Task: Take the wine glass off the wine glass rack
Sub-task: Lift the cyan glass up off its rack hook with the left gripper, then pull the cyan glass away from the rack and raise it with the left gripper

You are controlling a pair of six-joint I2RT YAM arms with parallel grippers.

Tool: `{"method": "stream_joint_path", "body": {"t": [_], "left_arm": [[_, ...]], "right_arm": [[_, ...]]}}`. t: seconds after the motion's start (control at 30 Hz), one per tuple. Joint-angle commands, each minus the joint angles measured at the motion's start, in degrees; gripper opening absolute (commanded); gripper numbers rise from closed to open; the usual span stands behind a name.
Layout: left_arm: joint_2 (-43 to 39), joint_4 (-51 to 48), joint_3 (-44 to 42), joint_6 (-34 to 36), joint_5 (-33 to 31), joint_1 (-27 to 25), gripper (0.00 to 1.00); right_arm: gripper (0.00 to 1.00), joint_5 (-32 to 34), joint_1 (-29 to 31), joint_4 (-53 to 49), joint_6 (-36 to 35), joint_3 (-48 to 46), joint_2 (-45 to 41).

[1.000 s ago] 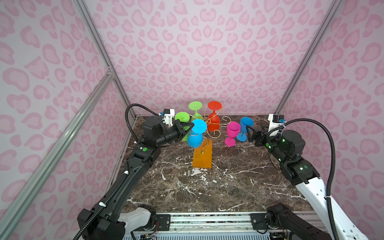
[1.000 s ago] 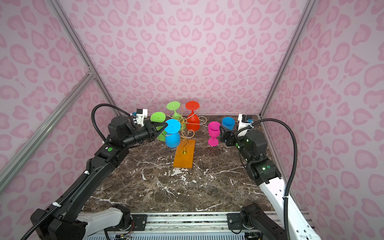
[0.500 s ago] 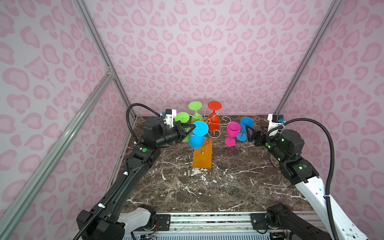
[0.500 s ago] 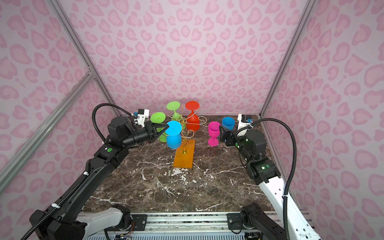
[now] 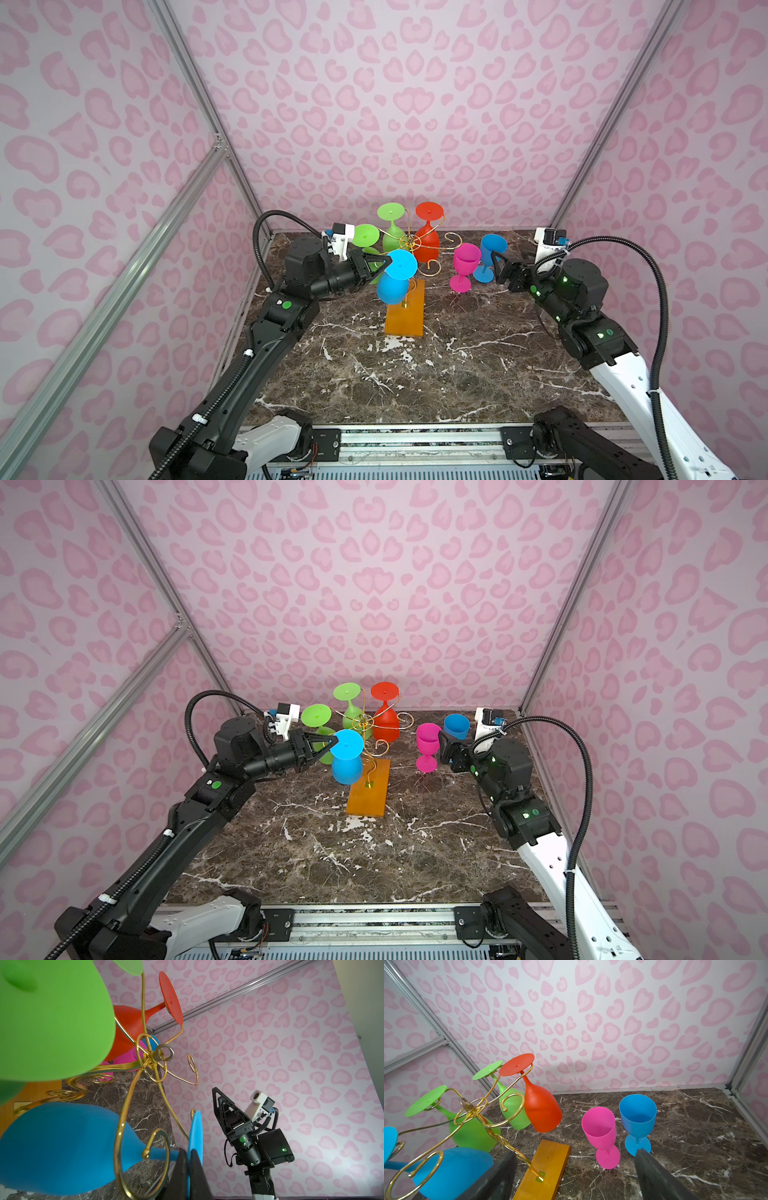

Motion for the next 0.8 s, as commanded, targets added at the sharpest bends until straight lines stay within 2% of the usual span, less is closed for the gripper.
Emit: {"method": "stream_joint_path", "body": {"t": [0.0, 0.77], "left_arm": [[-0.83, 0.72, -0.27, 1.12, 1.18, 0.03, 0.03], [-8.55, -4.72, -3.50, 3.59, 2.50, 1.20, 0.03]], "right_arm": [[0.90, 0.00, 0.11, 0.53, 0.45, -0.12, -0.13], [0.90, -0.70, 0.08, 0.54, 1.18, 0.42, 0.04]]}}
